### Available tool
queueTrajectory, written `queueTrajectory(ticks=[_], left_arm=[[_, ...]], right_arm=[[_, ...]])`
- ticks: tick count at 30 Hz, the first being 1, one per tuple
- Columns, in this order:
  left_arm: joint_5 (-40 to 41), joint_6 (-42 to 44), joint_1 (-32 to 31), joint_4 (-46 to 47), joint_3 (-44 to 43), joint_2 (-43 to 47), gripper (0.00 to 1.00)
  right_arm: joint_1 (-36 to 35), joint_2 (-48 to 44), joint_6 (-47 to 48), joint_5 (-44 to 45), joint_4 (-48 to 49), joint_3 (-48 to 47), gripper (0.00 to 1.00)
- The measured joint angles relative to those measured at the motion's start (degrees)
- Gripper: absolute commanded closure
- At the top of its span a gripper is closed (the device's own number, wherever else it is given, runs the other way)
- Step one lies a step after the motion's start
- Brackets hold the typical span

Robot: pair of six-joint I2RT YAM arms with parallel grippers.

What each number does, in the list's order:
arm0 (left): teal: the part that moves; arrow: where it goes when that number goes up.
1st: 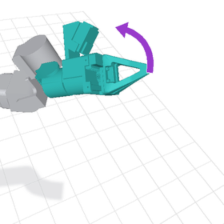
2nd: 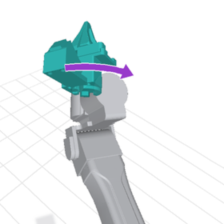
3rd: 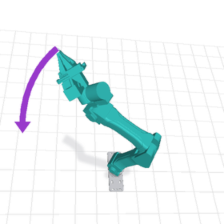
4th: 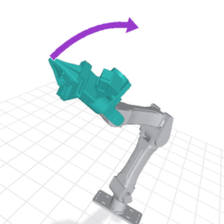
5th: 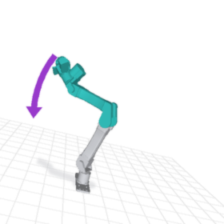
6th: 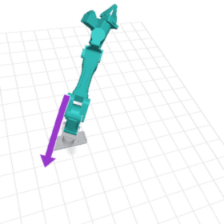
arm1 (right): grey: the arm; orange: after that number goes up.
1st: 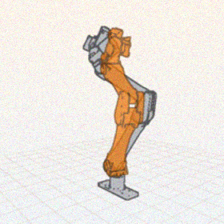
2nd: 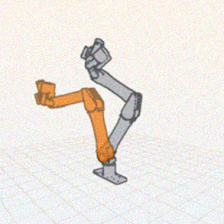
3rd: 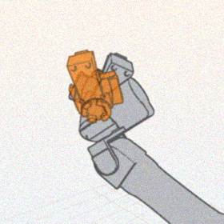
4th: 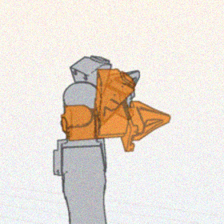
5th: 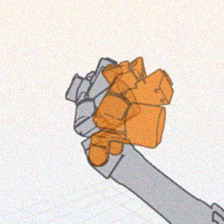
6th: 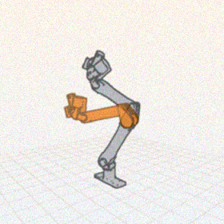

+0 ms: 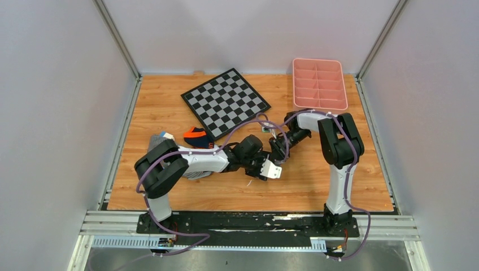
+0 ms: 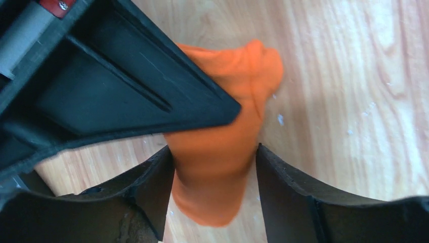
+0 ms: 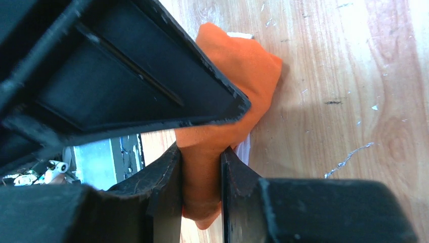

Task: Roll the underwear
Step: Roll the underwear to the center of the board.

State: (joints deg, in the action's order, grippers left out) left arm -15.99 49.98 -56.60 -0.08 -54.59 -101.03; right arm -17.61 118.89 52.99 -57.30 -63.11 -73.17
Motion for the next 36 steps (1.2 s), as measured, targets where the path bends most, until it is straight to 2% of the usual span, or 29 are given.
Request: queueTrajectory(ticks=[3,5,6,9,11,14,17,19,20,22,24,26,28,31,36], left_arm=[[-0.1,-0.5,0.0,-1.5,-3.4,-3.0,0.69],[-0.3,-0.9,0.0,-3.8,-4.8,-3.5,0.80],[-0.5,-1.0,0.1,-5.1,-5.5,-3.6,0.83],[-0.9,-1.2,0.1,-8.0,-7.5,-4.3,0.85],[-2.0,-1.6,0.1,-9.3,-9.0,-5.0,0.86],[-3.6,-3.2,0.0,-9.9,-9.8,-5.5,0.88],[-4.9,-5.5,0.0,-10.8,-9.8,-5.5,0.89],[-5.7,-6.8,0.0,-12.4,-10.5,-5.5,0.90],[-6.3,-7.8,0.0,-13.6,-11.2,-5.8,0.91],[-7.1,-9.9,0.1,-15.3,-12.9,-6.8,0.91],[-8.8,-12.5,0.4,-16.6,-14.8,-8.2,0.91],[-11.5,-15.5,1.1,-17.1,-16.5,-9.8,0.91],[-14.5,-18.3,2.1,-17.4,-18.0,-11.3,0.91],[-18.8,-22.3,3.5,-17.6,-20.1,-13.4,0.91],[-25.1,-28.1,5.2,-17.5,-23.5,-16.9,0.91]], right_arm=[[0.0,0.0,0.0,-0.1,0.0,0.1,1.00],[0.0,0.0,0.0,0.0,-0.1,0.1,0.87],[0.0,0.0,0.0,0.0,-0.2,0.0,0.74],[0.4,0.0,0.2,0.3,-1.1,-0.3,0.55],[1.5,0.0,0.6,2.0,-3.1,-1.2,0.47],[4.1,-0.7,2.5,4.4,-7.4,-3.1,0.41],[9.6,-4.3,4.1,5.6,-11.1,-8.3,0.39],[13.0,-9.7,4.0,6.4,-10.4,-12.5,0.26],[14.1,-12.7,3.6,6.8,-9.7,-13.6,0.24],[15.0,-22.6,1.9,8.6,-4.0,-12.2,0.23],[14.6,-28.7,0.2,9.9,0.4,-9.0,0.21],[13.2,-43.1,-0.5,12.5,10.3,1.7,0.20],[12.5,-52.0,-0.7,14.4,15.2,9.6,0.23],[12.5,-57.9,-0.7,17.1,17.5,14.6,0.28],[12.5,-60.6,1.7,19.6,20.1,20.3,0.31]])
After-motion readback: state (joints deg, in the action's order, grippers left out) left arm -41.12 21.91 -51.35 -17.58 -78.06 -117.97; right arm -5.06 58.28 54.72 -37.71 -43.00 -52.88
